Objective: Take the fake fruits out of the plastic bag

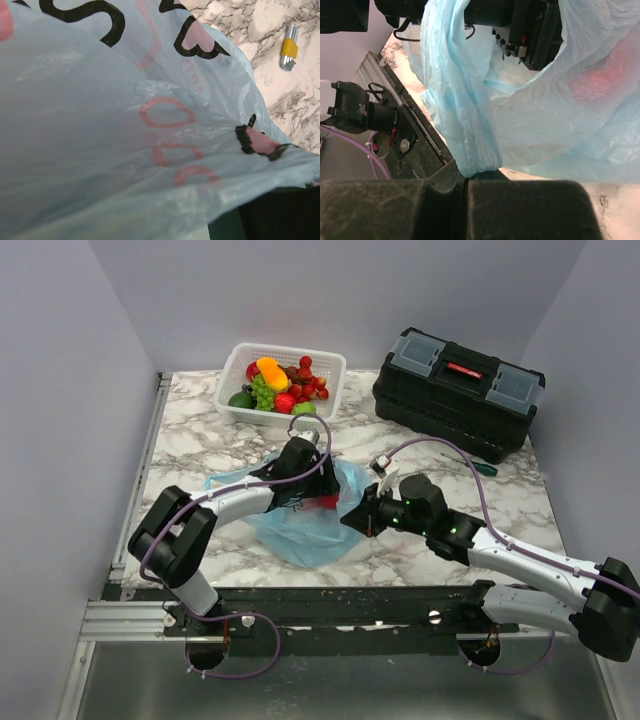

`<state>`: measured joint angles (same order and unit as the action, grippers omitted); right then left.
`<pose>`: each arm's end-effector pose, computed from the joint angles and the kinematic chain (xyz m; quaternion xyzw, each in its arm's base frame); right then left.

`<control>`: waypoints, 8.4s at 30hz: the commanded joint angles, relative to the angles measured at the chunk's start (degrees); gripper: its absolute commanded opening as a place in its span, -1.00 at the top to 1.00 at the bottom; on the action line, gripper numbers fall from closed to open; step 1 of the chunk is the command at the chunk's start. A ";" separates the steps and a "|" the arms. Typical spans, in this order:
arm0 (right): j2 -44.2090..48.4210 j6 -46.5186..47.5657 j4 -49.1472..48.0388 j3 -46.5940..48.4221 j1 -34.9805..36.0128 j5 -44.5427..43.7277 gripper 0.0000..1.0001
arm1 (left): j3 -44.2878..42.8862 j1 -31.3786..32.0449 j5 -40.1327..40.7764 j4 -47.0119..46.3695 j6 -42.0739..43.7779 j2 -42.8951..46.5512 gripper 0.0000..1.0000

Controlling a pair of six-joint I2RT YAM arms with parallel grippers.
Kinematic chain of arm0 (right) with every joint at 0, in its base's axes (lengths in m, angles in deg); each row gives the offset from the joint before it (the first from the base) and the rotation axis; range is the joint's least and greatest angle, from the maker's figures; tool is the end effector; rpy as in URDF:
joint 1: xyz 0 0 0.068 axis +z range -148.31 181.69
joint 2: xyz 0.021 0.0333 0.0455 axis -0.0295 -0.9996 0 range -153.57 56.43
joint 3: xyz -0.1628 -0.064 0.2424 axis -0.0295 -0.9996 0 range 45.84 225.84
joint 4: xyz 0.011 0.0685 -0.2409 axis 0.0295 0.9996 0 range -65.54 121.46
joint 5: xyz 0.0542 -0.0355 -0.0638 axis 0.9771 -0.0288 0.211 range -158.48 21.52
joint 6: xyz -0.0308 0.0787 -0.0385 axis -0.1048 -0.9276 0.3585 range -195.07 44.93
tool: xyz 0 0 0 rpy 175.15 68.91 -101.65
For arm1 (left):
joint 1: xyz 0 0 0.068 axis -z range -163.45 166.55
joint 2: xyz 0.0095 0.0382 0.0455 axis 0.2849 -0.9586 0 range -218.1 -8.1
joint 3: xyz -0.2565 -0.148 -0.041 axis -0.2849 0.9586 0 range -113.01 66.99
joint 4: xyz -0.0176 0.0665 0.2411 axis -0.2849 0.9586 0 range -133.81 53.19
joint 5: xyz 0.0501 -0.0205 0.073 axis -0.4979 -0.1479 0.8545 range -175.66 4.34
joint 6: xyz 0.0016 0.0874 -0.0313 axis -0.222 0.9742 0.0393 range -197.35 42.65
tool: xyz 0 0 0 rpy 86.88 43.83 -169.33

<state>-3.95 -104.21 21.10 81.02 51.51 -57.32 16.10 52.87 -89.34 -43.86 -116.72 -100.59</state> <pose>0.1540 0.2075 0.2632 -0.2015 0.8012 0.4167 0.3792 0.2908 -0.2205 0.1897 -0.0111 0.9114 -0.2749 0.3060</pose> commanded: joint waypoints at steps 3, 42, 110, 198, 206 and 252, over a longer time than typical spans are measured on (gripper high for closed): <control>-0.09 -0.35 0.38 0.59 0.27 -1.31 0.99 | -0.75 0.12 -0.86 1.52 0.16 -1.97 -0.23; 6.20 -4.54 6.52 -1.98 0.27 -18.29 0.99 | 5.22 -0.61 13.53 15.18 6.24 39.19 0.21; 5.81 -3.54 7.05 -2.38 0.27 -16.57 0.99 | -8.22 2.46 -8.06 4.80 7.96 -7.21 -0.48; 5.27 -4.27 5.78 -3.76 0.27 -16.22 0.99 | -6.48 6.73 2.33 14.09 13.26 -0.19 -0.12; 5.59 -4.47 5.60 -3.90 0.27 -16.14 0.99 | -7.25 9.01 6.67 16.30 13.27 -3.39 -0.39; 7.35 -3.91 6.04 -4.34 0.28 -17.85 0.99 | -10.04 -28.08 -19.27 -4.43 -15.06 15.16 1.00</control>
<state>1.91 -108.28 27.18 77.74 51.51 -73.41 7.84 30.79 -100.38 -38.68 -120.35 -80.44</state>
